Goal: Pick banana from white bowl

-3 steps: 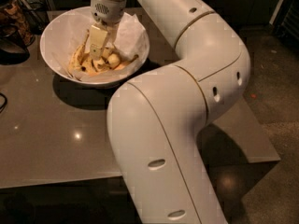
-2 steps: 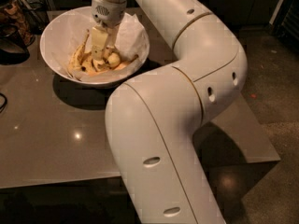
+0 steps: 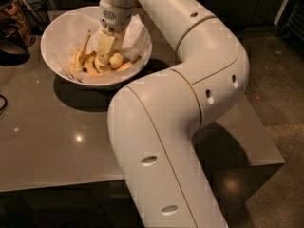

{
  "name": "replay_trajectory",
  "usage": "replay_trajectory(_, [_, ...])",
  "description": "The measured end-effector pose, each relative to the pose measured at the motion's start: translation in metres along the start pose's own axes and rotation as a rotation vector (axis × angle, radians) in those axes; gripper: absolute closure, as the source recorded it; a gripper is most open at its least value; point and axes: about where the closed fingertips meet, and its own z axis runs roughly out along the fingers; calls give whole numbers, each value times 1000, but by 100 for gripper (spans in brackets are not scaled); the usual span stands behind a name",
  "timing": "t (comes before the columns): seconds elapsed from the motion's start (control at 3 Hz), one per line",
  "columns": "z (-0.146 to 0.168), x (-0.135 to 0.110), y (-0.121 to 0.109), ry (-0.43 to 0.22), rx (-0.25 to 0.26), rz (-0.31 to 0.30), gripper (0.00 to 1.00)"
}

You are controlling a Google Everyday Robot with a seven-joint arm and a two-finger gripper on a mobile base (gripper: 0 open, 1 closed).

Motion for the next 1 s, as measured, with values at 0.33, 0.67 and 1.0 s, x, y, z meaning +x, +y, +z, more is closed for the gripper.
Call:
replay_trajectory(0.33, [6,4,-5,7,-7,16,39])
replay_trajectory(0.67, [6,4,-5,7,-7,16,58])
replay_trajectory(1.0, [6,4,-5,7,-7,16,81])
